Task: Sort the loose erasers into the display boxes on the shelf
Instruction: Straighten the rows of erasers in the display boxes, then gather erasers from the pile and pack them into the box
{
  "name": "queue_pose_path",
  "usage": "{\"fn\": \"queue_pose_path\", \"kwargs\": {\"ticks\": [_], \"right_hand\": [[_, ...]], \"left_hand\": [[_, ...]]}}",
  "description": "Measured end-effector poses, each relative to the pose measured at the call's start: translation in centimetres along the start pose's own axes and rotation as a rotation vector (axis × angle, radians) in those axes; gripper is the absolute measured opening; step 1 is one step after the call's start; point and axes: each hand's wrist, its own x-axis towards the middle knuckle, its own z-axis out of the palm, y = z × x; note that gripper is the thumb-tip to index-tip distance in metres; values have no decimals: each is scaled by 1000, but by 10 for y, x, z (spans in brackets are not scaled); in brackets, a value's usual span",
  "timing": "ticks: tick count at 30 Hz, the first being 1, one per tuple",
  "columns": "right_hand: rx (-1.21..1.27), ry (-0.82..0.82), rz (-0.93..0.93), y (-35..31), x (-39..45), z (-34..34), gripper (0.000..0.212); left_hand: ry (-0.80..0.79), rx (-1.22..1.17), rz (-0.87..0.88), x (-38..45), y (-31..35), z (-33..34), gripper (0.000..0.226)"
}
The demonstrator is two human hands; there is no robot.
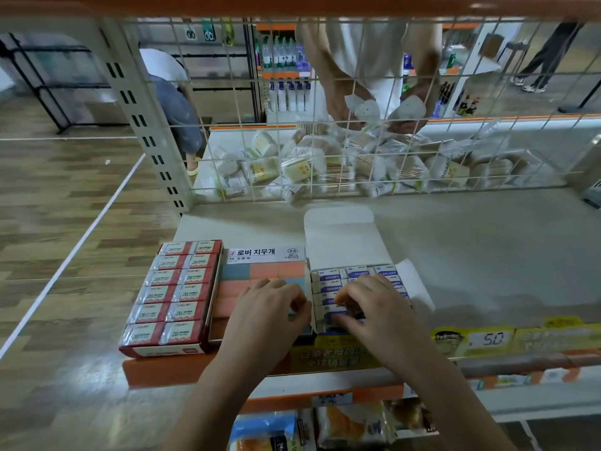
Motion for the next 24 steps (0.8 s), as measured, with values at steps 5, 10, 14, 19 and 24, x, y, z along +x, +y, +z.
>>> {"fn": "queue_pose_path", "kwargs": {"ticks": [5, 10, 14, 19, 24], "right_hand": [[-16, 8, -1, -4, 3, -2, 13], [-58, -43, -5, -5, 5, -7, 18], [-58, -56, 5, -5, 8, -25, 24], [-96, 39, 135, 18, 9, -58, 27], [-155, 176, 294, 66, -10, -93, 27]], "left_hand": [[-36, 63, 32, 3, -3, -6, 26], [-107, 90, 68, 6, -3, -17, 31], [-53, 141, 116, 24, 2, -39, 34], [40, 120, 285, 74, 50, -37, 33], [28, 109, 470, 102, 128, -8, 36]]}}
